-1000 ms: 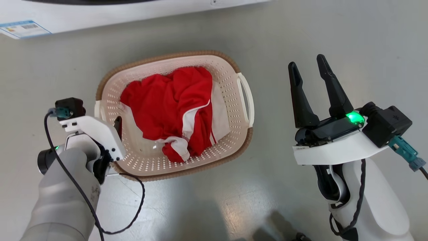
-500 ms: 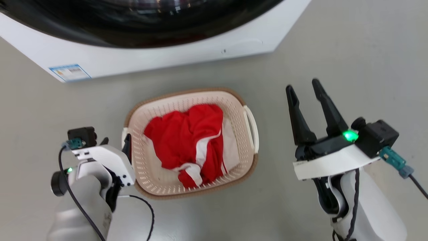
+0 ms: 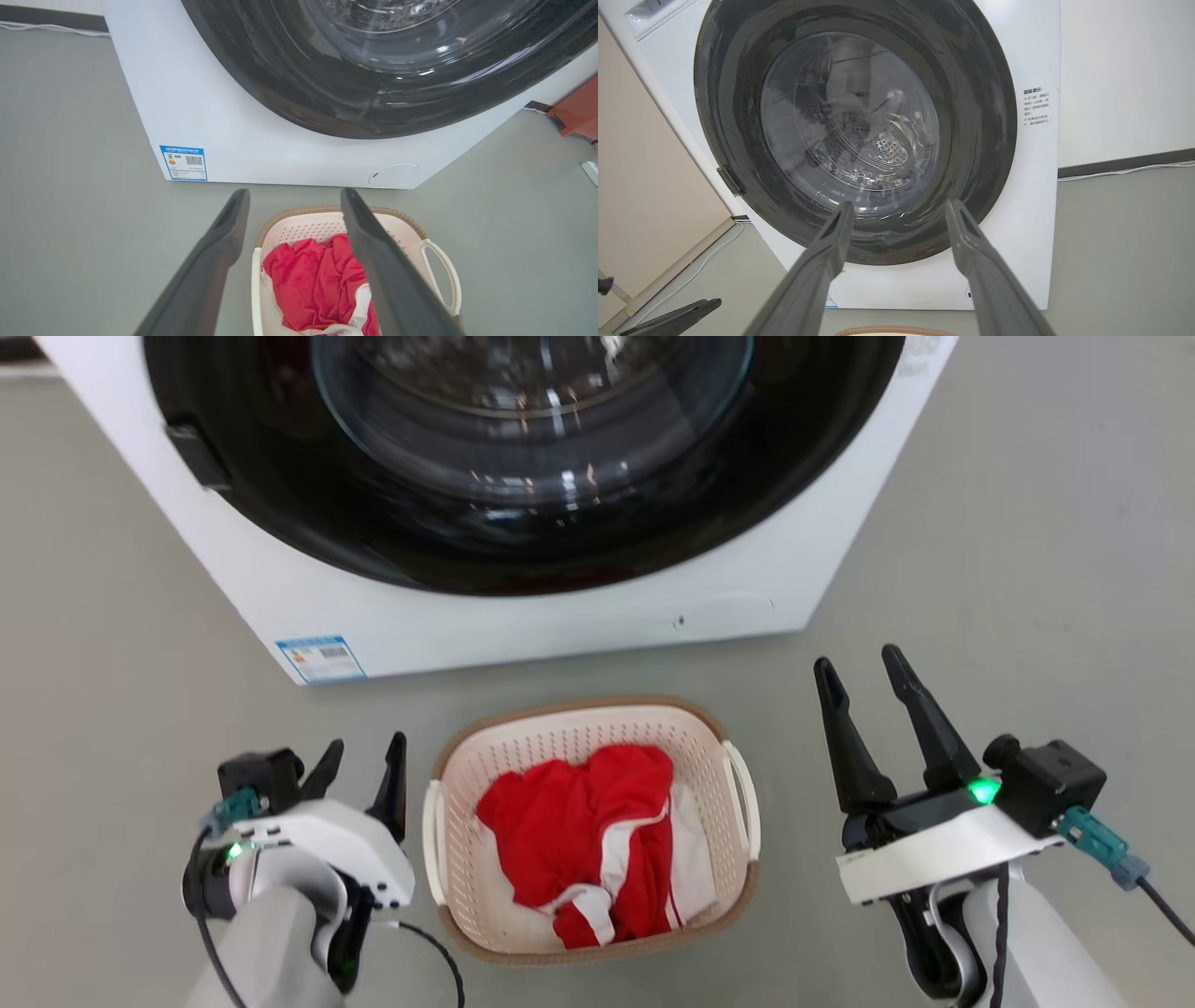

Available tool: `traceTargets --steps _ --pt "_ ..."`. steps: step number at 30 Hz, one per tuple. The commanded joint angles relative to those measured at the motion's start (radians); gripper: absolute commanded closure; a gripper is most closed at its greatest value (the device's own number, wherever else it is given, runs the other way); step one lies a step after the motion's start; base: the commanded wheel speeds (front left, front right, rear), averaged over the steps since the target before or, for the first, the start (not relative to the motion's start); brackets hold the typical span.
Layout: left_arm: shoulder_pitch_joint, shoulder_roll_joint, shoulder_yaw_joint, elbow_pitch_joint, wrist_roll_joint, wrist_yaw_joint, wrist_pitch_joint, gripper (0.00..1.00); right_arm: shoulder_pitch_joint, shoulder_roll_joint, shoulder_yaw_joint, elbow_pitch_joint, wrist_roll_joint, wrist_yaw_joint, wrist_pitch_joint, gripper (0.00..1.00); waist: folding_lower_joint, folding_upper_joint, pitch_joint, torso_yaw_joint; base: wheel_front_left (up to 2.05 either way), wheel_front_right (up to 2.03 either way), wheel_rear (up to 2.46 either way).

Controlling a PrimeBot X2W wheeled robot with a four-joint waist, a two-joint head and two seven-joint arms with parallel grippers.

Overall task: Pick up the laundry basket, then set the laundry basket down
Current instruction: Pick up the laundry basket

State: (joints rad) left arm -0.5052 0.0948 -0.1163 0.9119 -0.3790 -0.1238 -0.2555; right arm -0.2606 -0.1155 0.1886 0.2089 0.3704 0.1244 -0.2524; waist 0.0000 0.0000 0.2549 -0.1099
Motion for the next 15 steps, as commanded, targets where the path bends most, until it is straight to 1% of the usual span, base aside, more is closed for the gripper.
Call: traceTargets --steps 1,2,3,8,15 --pt "0.045 0.016 0.035 -0.076 0.002 -0.006 -0.006 0.0 0.013 -0.002 0.012 -0.02 0.005 0.006 -0.009 0.0 0.0 0.0 -0.056 0.029 0.0 0.0 0.0" --pt "0.066 0.013 0.039 -0.108 0.006 -0.006 -0.006 0.0 0.019 -0.003 0.009 -0.02 0.006 0.006 -0.009 0.0 0.0 0.0 -0.068 0.032 0.0 0.0 0.0" --pt "0.066 0.013 0.039 -0.108 0.006 -0.006 -0.006 0.0 0.019 -0.003 0.009 -0.02 0.006 0.006 -0.009 0.0 0.0 0.0 -0.068 0.032 0.0 0.0 0.0" --pt "0.167 -0.001 0.055 -0.276 0.03 0.004 -0.006 0.0 0.051 -0.006 0.0 -0.021 0.008 0.006 -0.009 0.0 0.0 0.0 -0.12 0.046 0.0 0.0 0.0" --pt "0.289 -0.023 0.089 -0.481 0.047 0.021 -0.006 0.0 0.084 -0.014 -0.02 -0.034 0.004 0.006 -0.009 0.0 0.0 0.0 -0.165 0.058 0.0 0.0 0.0"
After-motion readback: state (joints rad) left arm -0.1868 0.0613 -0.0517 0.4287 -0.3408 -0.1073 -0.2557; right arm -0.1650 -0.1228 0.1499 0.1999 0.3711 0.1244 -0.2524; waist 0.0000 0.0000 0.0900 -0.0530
